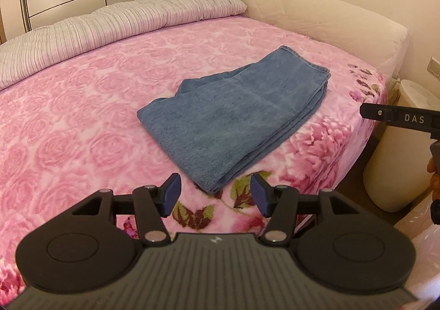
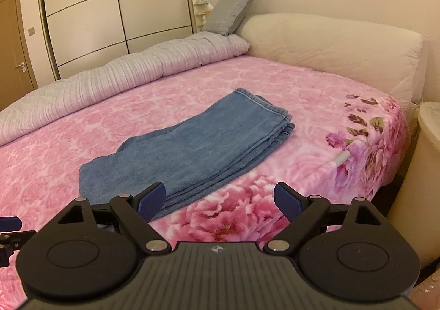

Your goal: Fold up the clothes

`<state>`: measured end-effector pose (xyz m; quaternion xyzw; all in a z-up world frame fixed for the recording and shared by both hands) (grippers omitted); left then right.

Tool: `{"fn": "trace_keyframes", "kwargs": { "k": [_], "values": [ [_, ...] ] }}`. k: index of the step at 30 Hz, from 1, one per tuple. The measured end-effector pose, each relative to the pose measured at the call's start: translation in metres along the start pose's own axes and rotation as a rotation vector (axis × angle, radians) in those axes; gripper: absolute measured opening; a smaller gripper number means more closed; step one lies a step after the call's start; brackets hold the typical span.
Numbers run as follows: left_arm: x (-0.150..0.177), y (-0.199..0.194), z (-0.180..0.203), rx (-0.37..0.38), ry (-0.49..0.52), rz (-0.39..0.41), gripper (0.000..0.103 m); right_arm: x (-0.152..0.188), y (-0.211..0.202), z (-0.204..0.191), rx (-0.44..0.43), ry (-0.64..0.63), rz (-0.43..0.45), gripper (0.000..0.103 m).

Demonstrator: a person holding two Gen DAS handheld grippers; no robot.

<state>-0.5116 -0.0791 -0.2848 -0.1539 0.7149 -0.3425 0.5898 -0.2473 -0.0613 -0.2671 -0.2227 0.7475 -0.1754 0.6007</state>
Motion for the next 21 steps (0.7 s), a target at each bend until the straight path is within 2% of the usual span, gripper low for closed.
{"fn": "trace_keyframes", "kwargs": {
  "k": [9,16,19,21],
  "values": [
    [-0.003,0.007,-0.011,0.011,-0.044,-0.003,0.055,-0.001,0.004,-0.005,-0.005,-0.007,-0.002,0.088],
    [0.003,0.028,-0.027,0.054,-0.103,-0.047,0.056,0.002,0.016,-0.01,-0.016,-0.037,-0.021,0.088],
    [0.01,0.043,-0.038,0.065,-0.126,-0.08,0.055,0.011,0.026,-0.021,-0.052,-0.108,-0.042,0.088],
    [0.017,0.054,-0.045,0.079,-0.14,-0.111,0.053,0.021,0.033,-0.037,-0.097,-0.213,-0.061,0.088]
  ]
}}
Point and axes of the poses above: each gripper's, at about its wrist camera, not at the fingertips, and y roughly the way its jaws point, z to its right, x to its underside, the point moved 6 cm from there along y, roughly the way its jaws point, and after that the axes turned 8 degrees about -x, right-handed, at the moved point
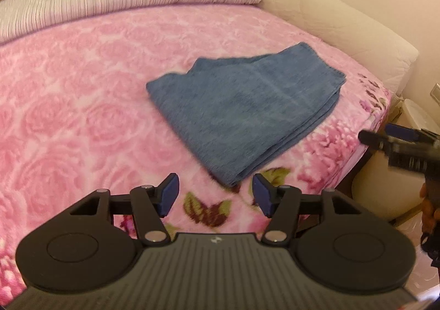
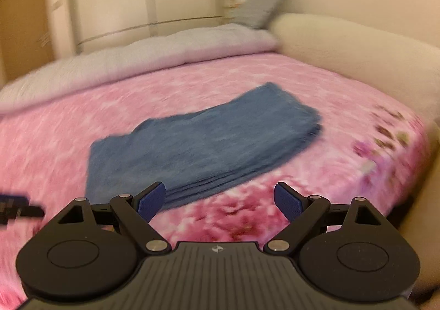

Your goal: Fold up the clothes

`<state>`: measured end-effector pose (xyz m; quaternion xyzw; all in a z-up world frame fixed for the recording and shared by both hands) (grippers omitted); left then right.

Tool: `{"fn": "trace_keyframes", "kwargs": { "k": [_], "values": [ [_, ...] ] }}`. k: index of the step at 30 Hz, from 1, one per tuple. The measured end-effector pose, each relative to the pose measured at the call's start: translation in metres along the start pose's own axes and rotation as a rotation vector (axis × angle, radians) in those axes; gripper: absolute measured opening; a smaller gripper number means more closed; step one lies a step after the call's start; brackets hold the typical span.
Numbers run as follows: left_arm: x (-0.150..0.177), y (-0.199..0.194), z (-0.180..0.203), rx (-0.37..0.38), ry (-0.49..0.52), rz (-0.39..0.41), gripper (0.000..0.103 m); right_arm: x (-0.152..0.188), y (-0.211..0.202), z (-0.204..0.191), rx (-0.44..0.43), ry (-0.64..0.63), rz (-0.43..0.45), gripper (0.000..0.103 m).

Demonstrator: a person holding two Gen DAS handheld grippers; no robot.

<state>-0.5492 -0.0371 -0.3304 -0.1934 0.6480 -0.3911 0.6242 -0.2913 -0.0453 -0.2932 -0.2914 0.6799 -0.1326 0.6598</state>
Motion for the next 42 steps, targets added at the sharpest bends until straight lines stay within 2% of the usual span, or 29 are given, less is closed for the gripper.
{"fn": "trace_keyframes", "kwargs": {
  "k": [8,16,19,24,26,28,32,33,34,35,39,42],
  "values": [
    [0.016,0.039,-0.024,0.037,-0.023,-0.107,0.052,0.039,0.051,-0.088,-0.177,-0.532,-0.081,0.08],
    [0.013,0.063,-0.044,0.047,-0.025,-0.131,0.052,0.066,0.102,-0.132,-0.221,-0.99,-0.079,0.08],
    [0.01,0.068,-0.047,0.056,-0.025,-0.124,0.052,0.067,0.111,-0.14,-0.252,-1.041,-0.07,0.078],
    [0.007,0.072,-0.047,0.06,-0.034,-0.119,0.052,0.075,0.124,-0.162,-0.221,-1.139,-0.024,0.065],
    [0.007,0.071,-0.048,0.061,-0.035,-0.118,0.052,0.074,0.128,-0.164,-0.202,-1.117,-0.011,0.063],
    [0.006,0.071,-0.047,0.062,-0.037,-0.115,0.052,0.073,0.131,-0.165,-0.183,-1.094,0.003,0.056],
    [0.0,0.069,-0.046,0.055,-0.04,-0.095,0.051,0.077,0.127,-0.167,-0.176,-1.075,0.025,0.026],
    [-0.004,0.067,-0.046,0.053,-0.044,-0.082,0.05,0.074,0.125,-0.165,-0.184,-1.04,0.029,0.017],
    [-0.009,0.066,-0.045,0.052,-0.044,-0.07,0.049,0.067,0.124,-0.161,-0.202,-0.978,0.032,0.014],
    [-0.015,0.065,-0.044,0.052,-0.042,-0.058,0.049,0.055,0.121,-0.153,-0.235,-0.875,0.03,0.011],
    [-0.042,0.066,-0.028,0.052,0.01,-0.015,0.049,-0.012,0.106,-0.096,-0.387,-0.328,0.034,0.01],
    [-0.07,0.073,-0.002,0.088,0.064,0.033,0.049,-0.056,0.099,-0.024,-0.394,-0.008,0.094,0.01]
  ]
}}
Point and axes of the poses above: each gripper's, at about its wrist camera, not at the fingertips, and y roughly the way its jaws point, z to its right, x to its underside, the point moved 6 cm from there along y, roughly the way its jaws point, and after that the axes turned 8 degrees about -x, right-handed, at the moved point
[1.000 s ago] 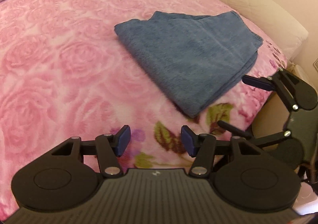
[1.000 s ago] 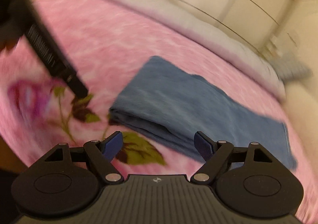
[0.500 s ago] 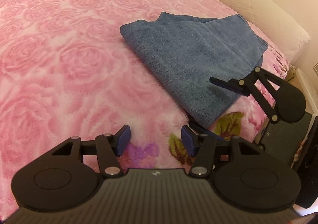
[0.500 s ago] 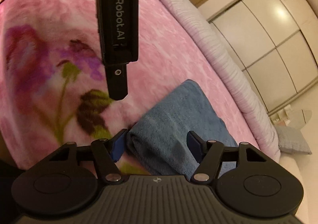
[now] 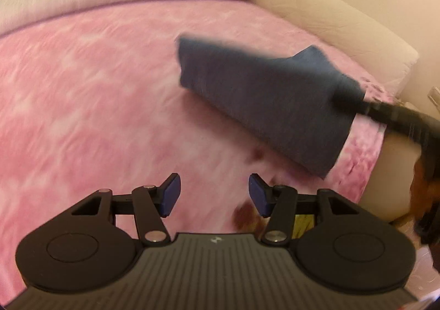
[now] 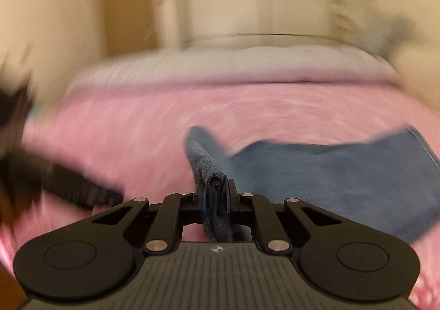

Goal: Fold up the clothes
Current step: 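Grasp the folded jeans edge with the right gripper and lift it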

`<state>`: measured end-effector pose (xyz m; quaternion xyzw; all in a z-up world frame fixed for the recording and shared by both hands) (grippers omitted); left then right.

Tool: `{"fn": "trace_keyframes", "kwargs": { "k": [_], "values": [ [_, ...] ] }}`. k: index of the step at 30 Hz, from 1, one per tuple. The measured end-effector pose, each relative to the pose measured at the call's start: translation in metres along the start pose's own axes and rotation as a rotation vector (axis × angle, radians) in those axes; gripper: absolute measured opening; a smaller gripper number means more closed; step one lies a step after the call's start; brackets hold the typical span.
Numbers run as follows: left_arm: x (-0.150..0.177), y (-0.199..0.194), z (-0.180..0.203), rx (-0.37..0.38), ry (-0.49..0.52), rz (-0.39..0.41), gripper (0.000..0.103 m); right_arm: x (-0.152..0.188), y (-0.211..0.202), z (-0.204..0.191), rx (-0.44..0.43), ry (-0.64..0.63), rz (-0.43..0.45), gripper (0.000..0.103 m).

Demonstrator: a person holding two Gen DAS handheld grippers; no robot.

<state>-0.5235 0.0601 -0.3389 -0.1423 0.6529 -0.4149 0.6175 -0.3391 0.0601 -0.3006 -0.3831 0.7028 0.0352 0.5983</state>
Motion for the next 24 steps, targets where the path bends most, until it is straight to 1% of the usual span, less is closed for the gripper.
{"fn": "trace_keyframes", "kwargs": {
  "k": [3,5,7,10,11,12,13,14,16,19,20,21,22,24],
  "values": [
    [-0.028,0.018,0.033,0.067,0.052,0.038,0.05,-0.029,-0.035,0.079,0.039,0.249,0.122,0.01],
    [-0.04,0.038,0.057,0.114,0.082,0.047,0.05,-0.033,-0.05,0.132,0.104,0.362,0.176,0.01],
    [-0.048,0.06,0.08,0.15,0.107,0.043,0.05,-0.022,-0.052,0.183,0.168,0.471,0.178,0.012],
    [-0.049,0.093,0.104,0.157,0.129,0.004,0.048,0.008,-0.04,0.247,0.243,0.644,0.148,0.012],
    [-0.049,0.102,0.11,0.154,0.136,-0.003,0.048,0.017,-0.037,0.261,0.249,0.694,0.142,0.012],
    [-0.05,0.106,0.112,0.144,0.141,-0.002,0.047,0.02,-0.038,0.269,0.235,0.721,0.149,0.011],
    [-0.052,0.11,0.114,0.134,0.141,0.004,0.047,0.019,-0.04,0.272,0.216,0.735,0.161,0.011],
    [-0.055,0.113,0.115,0.128,0.137,0.009,0.047,0.014,-0.042,0.272,0.213,0.714,0.172,0.011],
    [-0.063,0.114,0.115,0.123,0.128,0.029,0.047,-0.006,-0.05,0.266,0.228,0.614,0.204,0.011],
    [-0.073,0.117,0.123,0.129,0.139,0.053,0.047,-0.043,-0.07,0.256,0.219,0.475,0.293,0.011],
    [-0.074,0.118,0.128,0.132,0.145,0.054,0.047,-0.05,-0.077,0.256,0.23,0.445,0.302,0.01],
    [-0.075,0.121,0.132,0.134,0.15,0.054,0.047,-0.053,-0.085,0.259,0.253,0.429,0.293,0.01],
    [-0.075,0.123,0.135,0.137,0.156,0.051,0.047,-0.051,-0.087,0.266,0.272,0.434,0.277,0.01],
    [-0.074,0.129,0.141,0.144,0.17,0.043,0.047,-0.027,-0.086,0.286,0.293,0.53,0.241,0.01]
  ]
}}
Point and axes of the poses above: each gripper's, at about its wrist camera, not at the fingertips, and y roughly the way its jaws point, z to its right, x to its underside, the point moved 6 cm from there along y, roughly the way its jaws point, and after that the axes turned 8 degrees about -x, right-handed, at the moved point
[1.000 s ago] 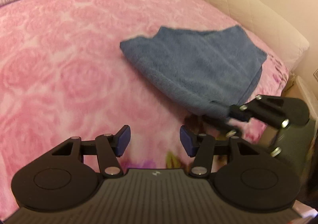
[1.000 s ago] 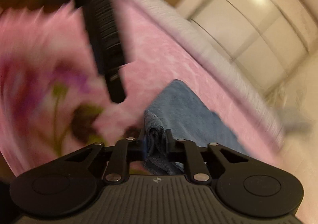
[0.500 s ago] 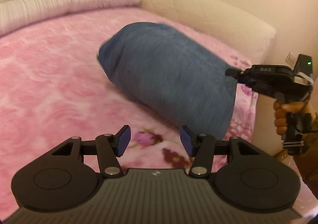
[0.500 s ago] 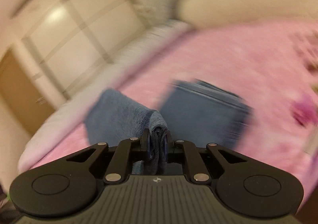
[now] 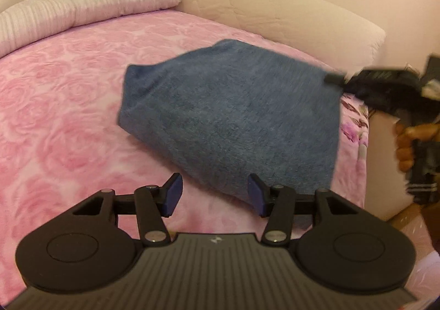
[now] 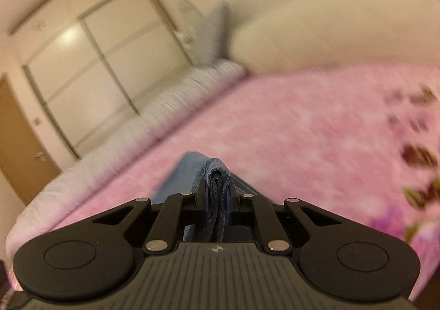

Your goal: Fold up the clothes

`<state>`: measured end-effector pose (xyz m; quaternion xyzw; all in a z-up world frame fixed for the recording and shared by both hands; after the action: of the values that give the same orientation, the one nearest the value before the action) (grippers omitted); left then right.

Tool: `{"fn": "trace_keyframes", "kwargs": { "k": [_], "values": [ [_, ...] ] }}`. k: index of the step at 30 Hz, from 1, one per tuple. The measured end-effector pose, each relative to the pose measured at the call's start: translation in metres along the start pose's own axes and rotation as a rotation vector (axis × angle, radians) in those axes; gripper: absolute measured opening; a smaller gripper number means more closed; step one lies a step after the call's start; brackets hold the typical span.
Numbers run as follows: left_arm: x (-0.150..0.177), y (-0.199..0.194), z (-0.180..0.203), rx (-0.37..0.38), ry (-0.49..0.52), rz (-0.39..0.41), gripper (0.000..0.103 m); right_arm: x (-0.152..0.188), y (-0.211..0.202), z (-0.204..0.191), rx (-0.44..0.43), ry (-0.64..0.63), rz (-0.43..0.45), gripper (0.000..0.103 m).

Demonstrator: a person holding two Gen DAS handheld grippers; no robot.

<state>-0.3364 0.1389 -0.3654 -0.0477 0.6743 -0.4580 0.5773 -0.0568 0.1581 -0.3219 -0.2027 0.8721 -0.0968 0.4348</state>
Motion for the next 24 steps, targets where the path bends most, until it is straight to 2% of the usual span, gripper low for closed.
{"fn": "trace_keyframes", "kwargs": {
  "k": [3,5,8,10,12,13,15,18,19,21,24],
  "values": [
    [0.001,0.006,0.002,0.004,0.016,-0.004,0.047,0.014,-0.003,0.031,0.009,0.116,0.004,0.009],
    [0.001,0.01,0.002,0.005,0.019,-0.006,0.047,0.011,-0.004,0.028,-0.002,0.105,0.031,0.009],
    [0.0,0.013,0.0,0.0,0.029,-0.004,0.047,0.016,0.008,0.034,0.042,0.115,-0.002,0.012],
    [-0.003,0.009,0.001,-0.002,0.042,0.008,0.047,0.02,0.011,0.039,0.081,0.126,-0.021,0.022],
    [-0.01,0.007,-0.004,-0.015,0.057,0.024,0.046,0.016,-0.001,0.035,0.115,0.112,0.004,0.047],
    [-0.013,0.007,-0.008,-0.029,0.066,0.031,0.043,0.015,-0.006,0.033,0.133,0.104,0.017,0.049],
    [-0.021,0.009,-0.017,-0.052,0.084,0.046,0.037,0.01,-0.019,0.019,0.171,0.017,0.062,0.049],
    [-0.032,0.015,-0.029,-0.065,0.097,0.064,0.031,0.01,-0.026,-0.01,0.167,-0.148,0.093,0.049],
    [-0.035,0.019,-0.032,-0.054,0.102,0.071,0.028,0.013,-0.023,-0.019,0.165,-0.211,0.08,0.049],
    [-0.041,0.027,-0.035,-0.032,0.11,0.08,0.027,0.019,-0.007,-0.027,0.181,-0.329,0.038,0.039],
    [-0.042,0.043,-0.036,-0.01,0.115,0.052,0.026,0.028,0.021,-0.007,0.26,-0.389,-0.036,0.034]
  ]
}}
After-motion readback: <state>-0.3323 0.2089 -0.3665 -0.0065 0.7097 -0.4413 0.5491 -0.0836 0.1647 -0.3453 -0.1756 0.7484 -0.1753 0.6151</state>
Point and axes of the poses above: each gripper's, at about its wrist camera, not at the fingertips, and y roughly the way its jaws point, z to its right, x to its underside, the point moved 6 cm from there along y, roughly the way its jaws point, and after that the axes turned 8 degrees about -x, right-handed, at the moved point
